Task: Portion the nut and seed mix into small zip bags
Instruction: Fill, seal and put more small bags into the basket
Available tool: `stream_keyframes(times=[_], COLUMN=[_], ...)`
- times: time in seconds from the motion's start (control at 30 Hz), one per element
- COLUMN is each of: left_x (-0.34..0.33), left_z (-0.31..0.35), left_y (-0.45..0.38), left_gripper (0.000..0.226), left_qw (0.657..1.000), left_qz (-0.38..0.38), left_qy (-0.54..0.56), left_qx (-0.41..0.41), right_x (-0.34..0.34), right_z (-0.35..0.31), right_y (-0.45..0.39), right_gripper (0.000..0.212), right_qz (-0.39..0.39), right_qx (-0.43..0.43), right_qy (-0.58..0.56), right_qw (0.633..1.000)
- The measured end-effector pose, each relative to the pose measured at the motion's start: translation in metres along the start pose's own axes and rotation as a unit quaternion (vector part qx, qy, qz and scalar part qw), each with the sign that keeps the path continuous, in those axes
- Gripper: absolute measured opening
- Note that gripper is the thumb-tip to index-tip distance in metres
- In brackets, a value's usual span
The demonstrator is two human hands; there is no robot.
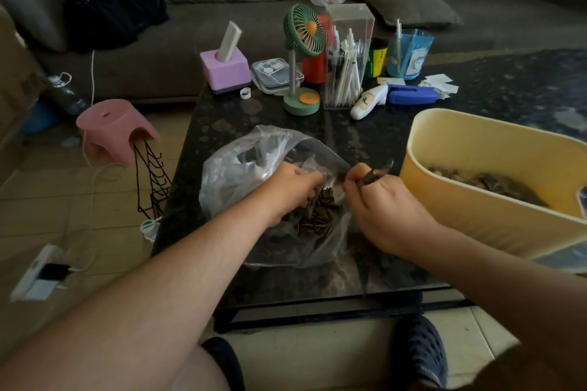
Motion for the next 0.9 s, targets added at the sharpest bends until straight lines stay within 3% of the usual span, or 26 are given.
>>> stream_keyframes(times=[0.17, 0.23, 0.33, 0.43, 0.6, 0.7, 0.9], left_x=[-0.008, -0.011, -0.008, 0.007, 0.024, 0.033, 0.031], left_z=[0.003, 0.004, 0.007, 0.011, 0.009, 0.008, 0.003], left_y=[0.006, 0.007, 0.007, 0.009, 0.018, 0.024, 0.027], left_gripper=[0.031, 0.030, 0.026, 0.022, 0.018, 0.026, 0.031], left_qw=[0.992, 0.985, 0.982, 0.987, 0.998, 0.979, 0.966], left_qz=[-0.008, -0.026, -0.043, -0.001, 0.025, 0.058, 0.090], left_qy=[0.108, 0.155, 0.170, 0.158, 0.006, -0.153, -0.178], left_qx=[0.071, 0.078, 0.064, 0.037, -0.061, -0.125, -0.162], right_x=[-0.004, -0.007, -0.013, -0.011, 0.011, 0.028, 0.048], right_z=[0.004, 0.010, 0.020, 0.023, 0.009, -0.004, -0.025], right_y=[-0.002, -0.003, -0.004, -0.003, -0.002, 0.000, 0.002], right_gripper=[0.023, 0.021, 0.021, 0.021, 0.020, 0.019, 0.018], right_qz=[-0.009, -0.007, -0.003, 0.000, 0.023, 0.047, 0.108], right_qx=[-0.062, -0.103, -0.186, -0.237, -0.186, -0.140, -0.053], right_qy=[-0.042, -0.107, -0.233, -0.317, -0.246, -0.213, -0.178], right_qw=[0.997, 0.989, 0.955, 0.918, 0.951, 0.966, 0.977])
Point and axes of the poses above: each hand's wrist, its own y-axis away from the middle knuckle, its own x-axis out of the back of the hand, z = x × y, the point moved 4 cm from there along -y, towards the middle knuckle, and after that the axes turned 9 degrees about -x, right-handed, at the moved point
